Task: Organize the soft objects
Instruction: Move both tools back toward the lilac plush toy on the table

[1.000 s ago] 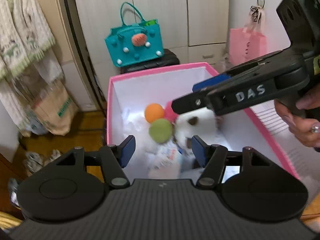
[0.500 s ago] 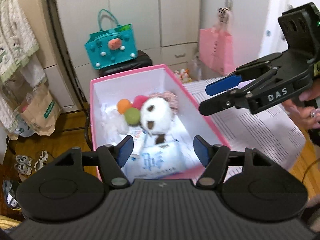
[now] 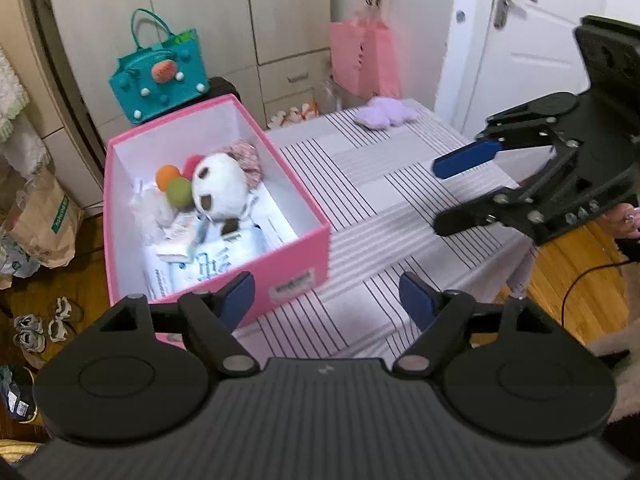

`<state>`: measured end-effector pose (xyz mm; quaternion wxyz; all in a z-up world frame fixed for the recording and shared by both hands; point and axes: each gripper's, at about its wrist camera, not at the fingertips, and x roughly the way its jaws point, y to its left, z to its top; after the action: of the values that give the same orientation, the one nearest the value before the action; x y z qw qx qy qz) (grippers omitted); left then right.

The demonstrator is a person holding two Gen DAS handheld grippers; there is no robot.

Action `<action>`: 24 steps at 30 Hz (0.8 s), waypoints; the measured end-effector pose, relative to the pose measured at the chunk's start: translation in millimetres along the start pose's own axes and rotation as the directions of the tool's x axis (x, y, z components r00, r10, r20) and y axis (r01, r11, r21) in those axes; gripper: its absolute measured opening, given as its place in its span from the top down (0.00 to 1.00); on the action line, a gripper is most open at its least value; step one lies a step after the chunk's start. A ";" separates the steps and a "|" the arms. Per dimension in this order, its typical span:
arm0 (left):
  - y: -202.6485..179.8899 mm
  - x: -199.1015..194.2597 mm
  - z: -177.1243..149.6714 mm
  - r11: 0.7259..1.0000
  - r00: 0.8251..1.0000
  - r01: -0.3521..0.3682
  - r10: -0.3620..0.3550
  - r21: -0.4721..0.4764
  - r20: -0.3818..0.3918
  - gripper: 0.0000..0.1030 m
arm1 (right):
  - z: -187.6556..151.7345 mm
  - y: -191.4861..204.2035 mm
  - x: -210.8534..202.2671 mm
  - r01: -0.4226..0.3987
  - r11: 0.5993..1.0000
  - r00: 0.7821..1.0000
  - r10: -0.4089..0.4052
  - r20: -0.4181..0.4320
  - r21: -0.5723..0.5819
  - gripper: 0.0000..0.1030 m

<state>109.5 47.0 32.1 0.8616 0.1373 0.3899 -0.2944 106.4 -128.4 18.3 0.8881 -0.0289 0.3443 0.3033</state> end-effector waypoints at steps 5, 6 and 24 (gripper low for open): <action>-20.6 7.1 -5.3 0.999 0.999 0.015 -0.014 0.034 -0.042 0.14 | -37.8 -4.6 -17.5 0.025 1.000 0.999 -0.025 -0.026 -0.002 0.26; -24.4 10.0 -5.8 0.999 0.998 0.024 -0.021 0.041 -0.051 0.13 | -44.6 -7.7 -20.3 0.028 1.000 0.999 -0.027 -0.030 0.014 0.23; -74.7 101.5 31.2 0.985 0.985 0.172 -0.172 -0.028 0.009 0.08 | -104.8 -93.3 -23.5 0.203 0.973 0.976 -0.211 0.062 0.113 0.14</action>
<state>135.1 -67.1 -24.3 0.8363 0.0896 0.4016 -0.3625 82.6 -243.9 -61.3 0.9272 -0.0065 0.3221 0.1912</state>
